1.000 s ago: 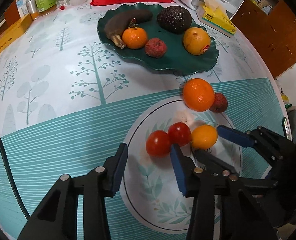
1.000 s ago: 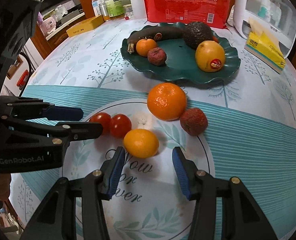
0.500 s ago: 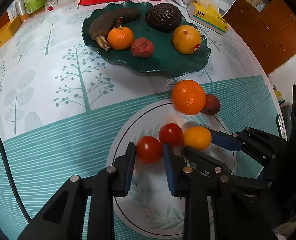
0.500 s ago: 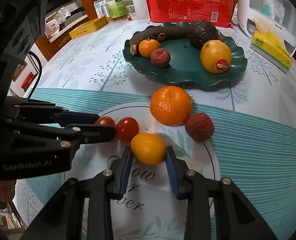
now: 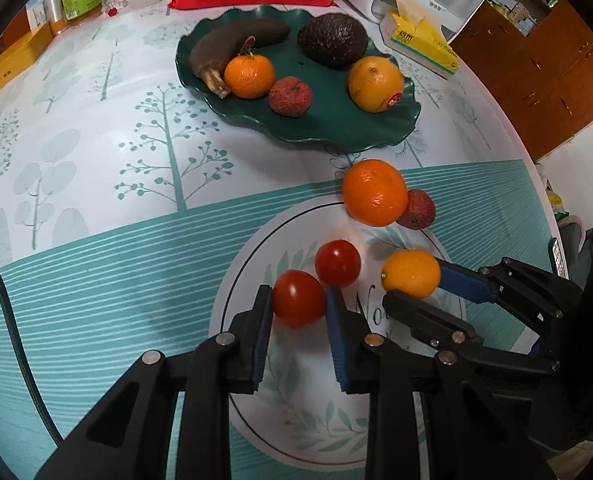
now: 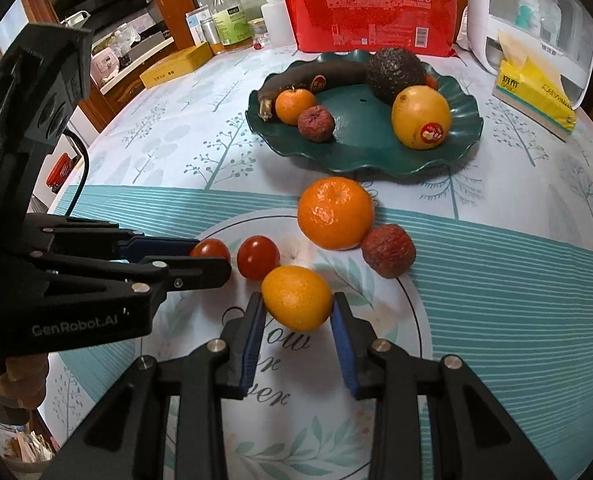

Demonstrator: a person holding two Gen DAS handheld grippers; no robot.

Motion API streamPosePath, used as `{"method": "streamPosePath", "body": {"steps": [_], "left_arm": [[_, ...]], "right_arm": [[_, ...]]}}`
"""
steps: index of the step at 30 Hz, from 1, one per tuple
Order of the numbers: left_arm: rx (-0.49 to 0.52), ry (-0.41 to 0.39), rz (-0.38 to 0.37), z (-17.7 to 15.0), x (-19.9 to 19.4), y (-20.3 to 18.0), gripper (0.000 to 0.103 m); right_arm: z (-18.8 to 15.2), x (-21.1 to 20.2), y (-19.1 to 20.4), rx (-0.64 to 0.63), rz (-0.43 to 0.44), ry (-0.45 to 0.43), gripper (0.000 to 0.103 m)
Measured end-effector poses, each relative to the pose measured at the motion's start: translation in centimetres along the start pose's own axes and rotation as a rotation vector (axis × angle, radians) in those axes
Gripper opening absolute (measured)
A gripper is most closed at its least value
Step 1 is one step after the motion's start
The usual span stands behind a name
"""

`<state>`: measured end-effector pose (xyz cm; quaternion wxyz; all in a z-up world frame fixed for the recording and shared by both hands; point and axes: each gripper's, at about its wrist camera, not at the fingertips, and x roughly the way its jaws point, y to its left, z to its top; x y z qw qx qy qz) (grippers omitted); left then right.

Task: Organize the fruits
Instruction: 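Grasp the cherry tomato with the left tool while the right tool grasps the small yellow orange, then place the tomato on the green plate with the left tool while the right tool places the small orange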

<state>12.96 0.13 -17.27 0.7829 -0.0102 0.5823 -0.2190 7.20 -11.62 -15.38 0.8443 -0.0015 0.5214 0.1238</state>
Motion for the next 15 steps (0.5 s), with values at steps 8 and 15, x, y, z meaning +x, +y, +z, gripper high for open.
{"method": "streamPosePath", "body": {"steps": [8,15], "left_arm": [[0.045,-0.088,0.022,0.2,-6.2,-2.2,0.025],[0.086,-0.182,0.041,2.9,-13.3,-4.2,0.025]], "right_arm": [[0.9,-3.8,0.3,0.01,0.002,-0.046,0.033],[4.7,-10.2,-0.1,0.006,-0.009,-0.124,0.033]]}}
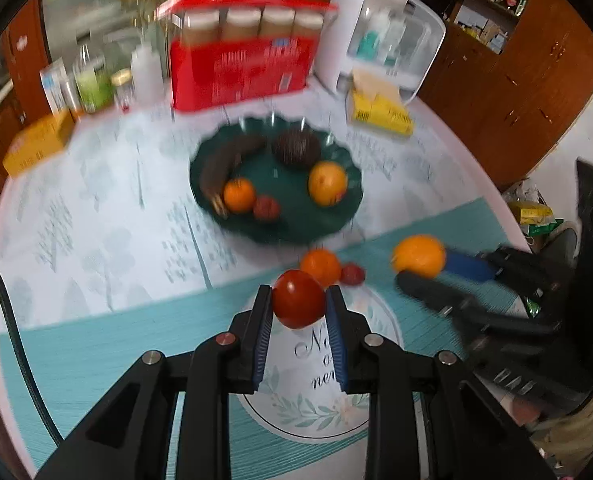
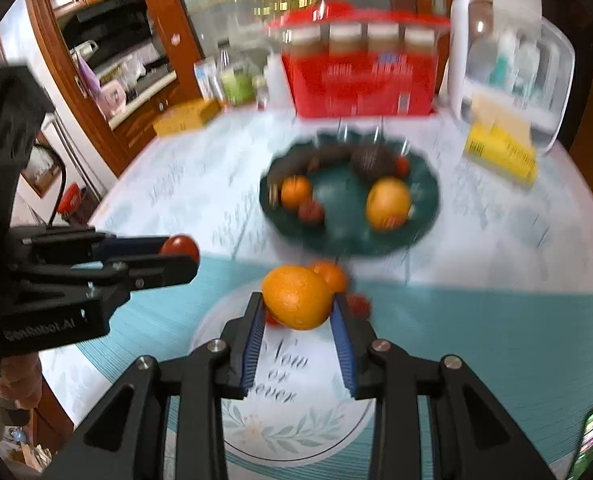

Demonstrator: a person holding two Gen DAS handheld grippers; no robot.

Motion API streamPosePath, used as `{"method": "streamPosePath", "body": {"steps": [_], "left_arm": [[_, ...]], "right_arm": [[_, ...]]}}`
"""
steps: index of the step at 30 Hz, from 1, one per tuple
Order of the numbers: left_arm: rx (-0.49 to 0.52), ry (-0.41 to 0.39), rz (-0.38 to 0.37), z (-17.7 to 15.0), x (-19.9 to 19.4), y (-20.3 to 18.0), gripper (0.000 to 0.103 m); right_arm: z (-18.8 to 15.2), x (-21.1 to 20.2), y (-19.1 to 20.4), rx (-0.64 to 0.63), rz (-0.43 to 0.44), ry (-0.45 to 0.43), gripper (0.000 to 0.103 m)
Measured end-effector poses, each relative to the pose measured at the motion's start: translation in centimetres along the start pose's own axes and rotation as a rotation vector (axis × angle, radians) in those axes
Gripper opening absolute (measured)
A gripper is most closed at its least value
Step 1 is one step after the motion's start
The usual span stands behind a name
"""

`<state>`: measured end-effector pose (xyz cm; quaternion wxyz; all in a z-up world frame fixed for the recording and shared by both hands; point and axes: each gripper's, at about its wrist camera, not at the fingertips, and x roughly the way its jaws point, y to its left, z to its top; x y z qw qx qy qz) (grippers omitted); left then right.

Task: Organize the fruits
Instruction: 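Place the tomato on the green plate with the left tool while the right tool places the small orange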

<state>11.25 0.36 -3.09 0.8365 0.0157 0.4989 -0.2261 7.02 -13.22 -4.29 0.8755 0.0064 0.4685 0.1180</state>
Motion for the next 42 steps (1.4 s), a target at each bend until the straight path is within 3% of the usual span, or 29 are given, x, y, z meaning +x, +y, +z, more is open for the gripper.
{"method": "streamPosePath", "body": {"steps": [8,14,20,30,34,42], "left_arm": [[0.056,-0.129,0.063,7.6,-6.8,-1.0,0.025],[0.084,-0.172,0.125,12.4,-7.0,-1.8,0.025],[0.058,-0.088,0.153,15.2,-0.6,-0.9,0.025],[0.027,0.134,0.159,14.5,13.1,1.2,0.025],[0.008,0.182,0.159,13.8,16.3,2.5,0.025],[0.001,0.234,0.164,12.9,19.7,4.2,0.026]], "right_arm": [[9.5,-9.1,-1.2,-0.06,-0.057,-0.184,0.033],[14.8,-10.5,-2.1,-0.097,-0.112,-0.249,0.033],[16.8,-4.1,-3.9,-0.095,-0.111,-0.148,0.033],[12.9,10.0,-6.2,-0.07,-0.027,0.138,0.034],[11.8,13.2,-6.4,-0.072,0.002,0.194,0.034],[10.8,16.1,-5.5,-0.143,0.001,0.218,0.035]]}}
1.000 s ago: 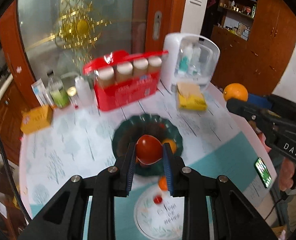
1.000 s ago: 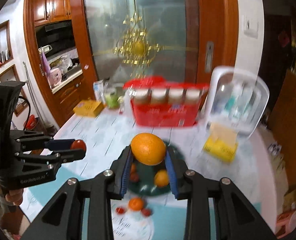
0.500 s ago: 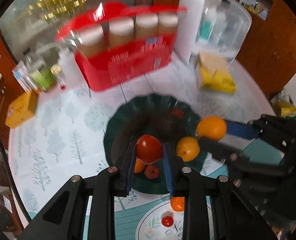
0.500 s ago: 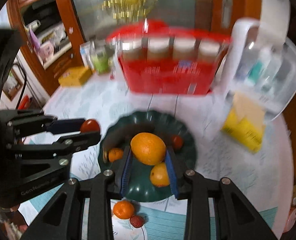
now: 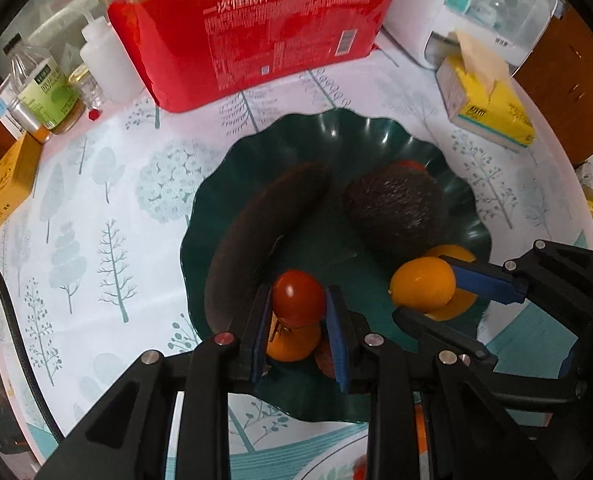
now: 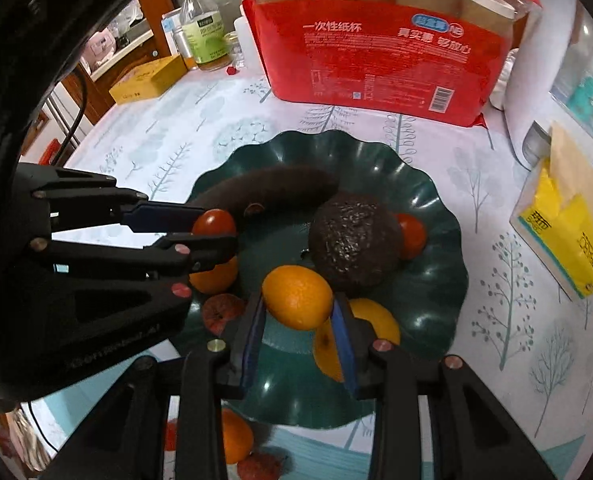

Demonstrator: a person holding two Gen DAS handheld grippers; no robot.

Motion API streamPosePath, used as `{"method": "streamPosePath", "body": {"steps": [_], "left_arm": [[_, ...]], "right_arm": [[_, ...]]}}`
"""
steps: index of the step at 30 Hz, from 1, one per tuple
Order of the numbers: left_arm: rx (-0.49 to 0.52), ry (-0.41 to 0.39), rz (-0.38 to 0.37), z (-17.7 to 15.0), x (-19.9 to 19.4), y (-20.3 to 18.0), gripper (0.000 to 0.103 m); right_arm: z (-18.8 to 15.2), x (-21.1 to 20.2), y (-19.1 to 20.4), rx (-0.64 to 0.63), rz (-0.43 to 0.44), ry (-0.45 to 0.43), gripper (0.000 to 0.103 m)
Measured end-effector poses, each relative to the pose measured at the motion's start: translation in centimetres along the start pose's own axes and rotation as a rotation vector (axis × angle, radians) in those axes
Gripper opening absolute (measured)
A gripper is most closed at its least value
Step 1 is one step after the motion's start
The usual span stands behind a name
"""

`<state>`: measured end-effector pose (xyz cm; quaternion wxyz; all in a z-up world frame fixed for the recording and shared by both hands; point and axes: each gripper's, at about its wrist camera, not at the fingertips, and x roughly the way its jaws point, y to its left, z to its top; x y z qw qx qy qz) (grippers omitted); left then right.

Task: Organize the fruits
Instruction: 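Place the tomato on the green plate with the left tool while the right tool places the small orange, then move the left tool to the last cherry tomato while the right tool reaches the second red lychee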

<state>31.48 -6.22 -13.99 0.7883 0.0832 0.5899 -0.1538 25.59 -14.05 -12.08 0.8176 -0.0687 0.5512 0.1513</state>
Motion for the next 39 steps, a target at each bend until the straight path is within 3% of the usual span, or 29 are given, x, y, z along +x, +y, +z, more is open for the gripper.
{"method": "streamPosePath", "body": {"steps": [10,13,23,28,39], "left_arm": [[-0.026,-0.022,0.008,-0.5,0.0,1.1,0.056],[-0.036,-0.033,0.004,-0.9,-0.7,1.2,0.062],[-0.04,-0.074,0.016,-2.6,-3.6,0.9,0.066],[-0.055,-0.097,0.015,-3.3,-5.8,0.8,0.082],[-0.054,-0.152,-0.015,-5.4,-10.9,-0.2,0.083]], "right_arm": [[0.2,0.2,-0.4,-0.006,0.014,-0.009,0.039],[0.1,-0.3,-0.4,-0.002,0.011,-0.025,0.048],[-1.1,-2.6,0.5,0.008,0.01,-0.062,0.05],[-1.7,-4.3,1.2,0.017,0.002,-0.081,0.05],[-3.3,-8.9,2.1,0.052,-0.018,-0.126,0.05]]}}
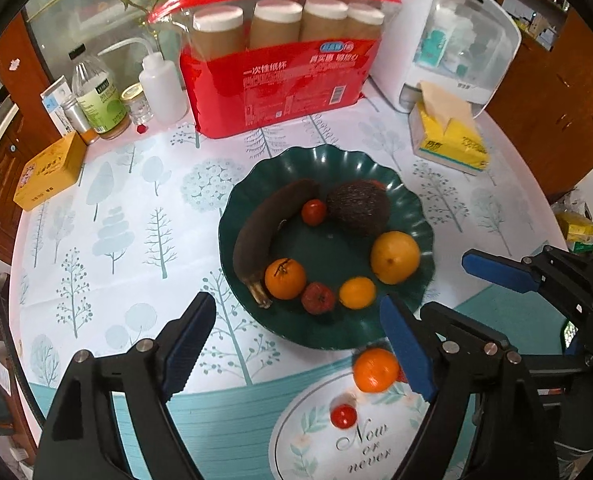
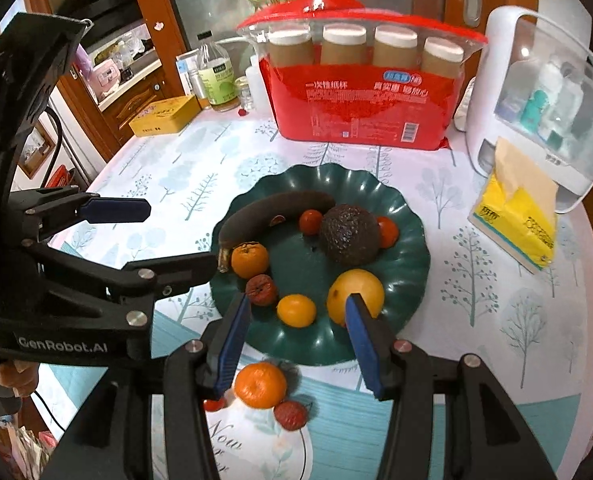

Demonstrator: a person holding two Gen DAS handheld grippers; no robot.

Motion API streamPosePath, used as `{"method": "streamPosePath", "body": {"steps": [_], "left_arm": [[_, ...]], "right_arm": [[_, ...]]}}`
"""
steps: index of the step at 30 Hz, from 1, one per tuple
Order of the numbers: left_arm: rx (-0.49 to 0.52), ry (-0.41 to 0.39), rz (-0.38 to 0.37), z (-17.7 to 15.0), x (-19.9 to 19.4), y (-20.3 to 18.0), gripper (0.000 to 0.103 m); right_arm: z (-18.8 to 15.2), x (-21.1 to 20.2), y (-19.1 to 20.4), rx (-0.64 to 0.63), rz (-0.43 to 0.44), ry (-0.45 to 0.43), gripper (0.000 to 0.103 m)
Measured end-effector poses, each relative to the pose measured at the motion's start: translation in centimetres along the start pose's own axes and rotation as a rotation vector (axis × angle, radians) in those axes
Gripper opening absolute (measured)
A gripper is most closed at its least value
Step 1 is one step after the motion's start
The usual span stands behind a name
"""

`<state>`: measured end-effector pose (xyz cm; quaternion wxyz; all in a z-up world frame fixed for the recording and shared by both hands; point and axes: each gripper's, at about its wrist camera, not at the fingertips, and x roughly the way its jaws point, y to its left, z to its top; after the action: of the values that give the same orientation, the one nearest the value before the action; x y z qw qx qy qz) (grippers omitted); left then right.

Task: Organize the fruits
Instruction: 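Move the left tool to the last cherry tomato while the right tool reaches the second red lychee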

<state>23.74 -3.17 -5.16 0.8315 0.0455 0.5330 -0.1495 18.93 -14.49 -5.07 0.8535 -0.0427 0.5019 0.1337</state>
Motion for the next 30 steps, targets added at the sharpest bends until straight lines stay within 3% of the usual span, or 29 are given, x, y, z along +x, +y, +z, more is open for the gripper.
{"method": "streamPosePath", "body": {"steps": [17,30], "left_arm": [[0.016,-0.109,-0.02,-4.8,-6.7,-1.9,0.084],[0.038,-0.101,0.03,-9.1,-4.9,-3.3,0.084]], "right_arm": [[-3.9,-6.8,1.8,0.036,-0.009,-0.09,0.05],[-7.8,-7.2,0.9,0.111,-0.018,-0.097,0.05]]}}
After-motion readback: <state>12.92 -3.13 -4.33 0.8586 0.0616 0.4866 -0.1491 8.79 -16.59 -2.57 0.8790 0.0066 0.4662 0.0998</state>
